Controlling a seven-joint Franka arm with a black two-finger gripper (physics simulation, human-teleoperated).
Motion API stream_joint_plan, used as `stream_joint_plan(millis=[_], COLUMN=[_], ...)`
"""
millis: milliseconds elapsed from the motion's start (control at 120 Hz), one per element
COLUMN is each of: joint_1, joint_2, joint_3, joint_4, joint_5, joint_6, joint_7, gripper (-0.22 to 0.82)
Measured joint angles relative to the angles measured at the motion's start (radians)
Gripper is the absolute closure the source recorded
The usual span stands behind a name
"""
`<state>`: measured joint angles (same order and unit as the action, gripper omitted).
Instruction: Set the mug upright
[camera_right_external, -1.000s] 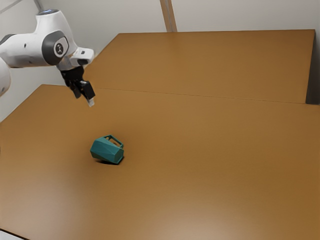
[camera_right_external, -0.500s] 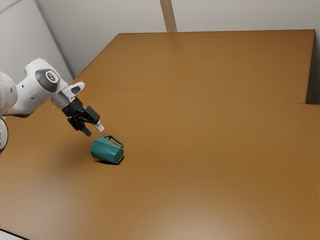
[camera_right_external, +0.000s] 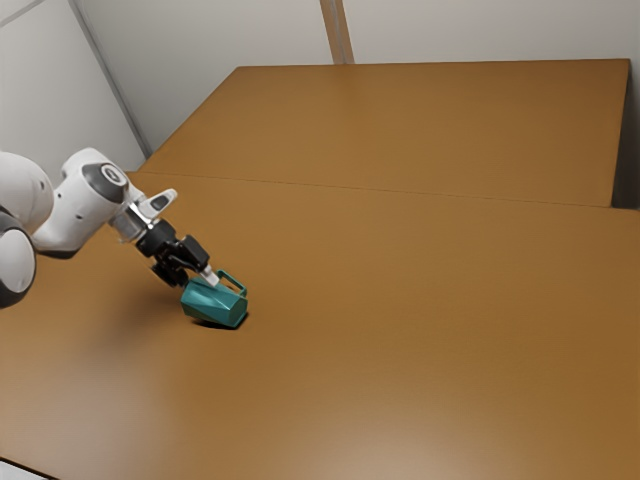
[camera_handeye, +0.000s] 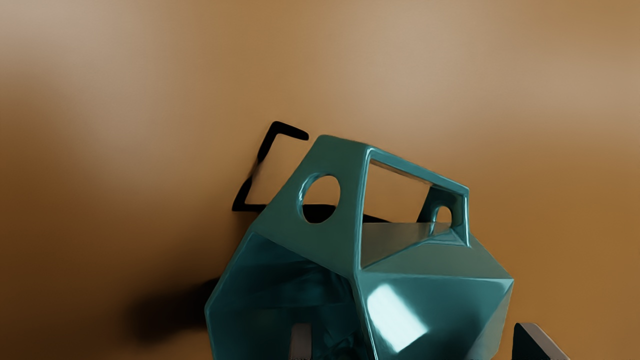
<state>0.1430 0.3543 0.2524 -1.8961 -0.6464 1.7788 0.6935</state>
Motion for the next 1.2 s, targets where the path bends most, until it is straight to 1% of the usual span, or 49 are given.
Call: stream_joint_plan(millis=[175, 433, 608, 792, 875, 1025, 1200], joint_1=[0.002, 0.004, -0.008, -0.033, -0.066, -0.143, -0.258], joint_2=[0.003, -0.006, -0.022, -0.051, -0.074, -0.118, -0.102], joint_3=[-0.002, -0.001, -0.001, -0.001, 0.001, 0.001, 0.001], joint_4=[0.0, -0.007, -0.005, -0.007, -0.007, 0.009, 0.062], joint_5=[-0.013, -0.059, -0.105, -0.117, -0.099, 0.027, 0.288], joint_6=[-0.007, -0.031, -0.058, -0.071, -0.058, -0.002, 0.102], joint_7=[0.012, 0.025, 0.031, 0.033, 0.03, 0.018, 0.001], gripper=[0.48, 0.66, 0.73, 0.76, 0.77, 0.77, 0.78])
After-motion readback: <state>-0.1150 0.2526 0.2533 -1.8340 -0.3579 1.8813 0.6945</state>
